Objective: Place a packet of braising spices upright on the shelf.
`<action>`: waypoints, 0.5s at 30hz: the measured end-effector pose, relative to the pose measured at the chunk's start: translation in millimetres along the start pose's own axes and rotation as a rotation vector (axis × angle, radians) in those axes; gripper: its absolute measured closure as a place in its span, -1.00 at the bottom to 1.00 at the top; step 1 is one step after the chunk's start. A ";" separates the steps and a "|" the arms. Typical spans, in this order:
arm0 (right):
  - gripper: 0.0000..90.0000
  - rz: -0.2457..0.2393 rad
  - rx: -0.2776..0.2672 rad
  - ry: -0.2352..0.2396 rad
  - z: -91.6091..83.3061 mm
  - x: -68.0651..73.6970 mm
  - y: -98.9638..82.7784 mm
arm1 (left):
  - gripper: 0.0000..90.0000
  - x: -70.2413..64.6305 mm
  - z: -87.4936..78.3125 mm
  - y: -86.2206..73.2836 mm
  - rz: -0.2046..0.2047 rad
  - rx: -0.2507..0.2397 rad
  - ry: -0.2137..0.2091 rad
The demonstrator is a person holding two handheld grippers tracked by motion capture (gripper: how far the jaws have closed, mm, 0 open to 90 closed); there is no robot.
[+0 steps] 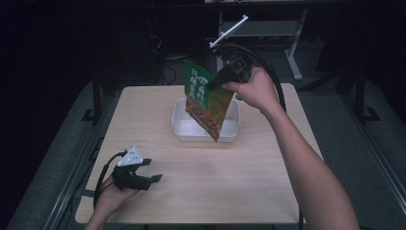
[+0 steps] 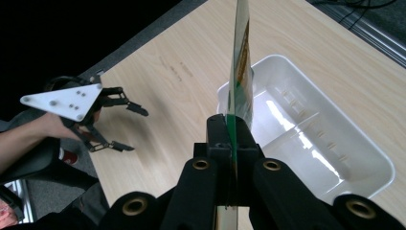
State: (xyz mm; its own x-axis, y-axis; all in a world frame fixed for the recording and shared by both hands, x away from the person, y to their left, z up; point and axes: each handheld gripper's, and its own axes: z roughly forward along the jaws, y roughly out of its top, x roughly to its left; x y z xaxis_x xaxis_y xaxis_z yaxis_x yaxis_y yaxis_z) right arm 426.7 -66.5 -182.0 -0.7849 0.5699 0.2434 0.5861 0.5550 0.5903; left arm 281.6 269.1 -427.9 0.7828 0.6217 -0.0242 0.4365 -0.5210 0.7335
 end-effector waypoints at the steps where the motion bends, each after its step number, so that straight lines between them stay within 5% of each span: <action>1: 1.00 0.003 0.001 -0.008 2.6 -2.0 4.5 | -0.43 0.2 0.0 -0.1 0.000 0.000 -0.001; 15: 1.00 0.030 0.004 -0.057 17.9 -15.6 22.9 | -0.43 0.5 0.1 0.0 0.004 0.002 -0.002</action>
State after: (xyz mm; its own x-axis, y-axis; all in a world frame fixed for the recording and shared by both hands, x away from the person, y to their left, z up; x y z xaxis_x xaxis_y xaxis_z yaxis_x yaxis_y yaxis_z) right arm 456.0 -51.8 -186.0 -0.7541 0.6200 0.2164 0.6102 0.5397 0.5800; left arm 282.1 269.3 -428.0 0.7858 0.6181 -0.0228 0.4341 -0.5249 0.7321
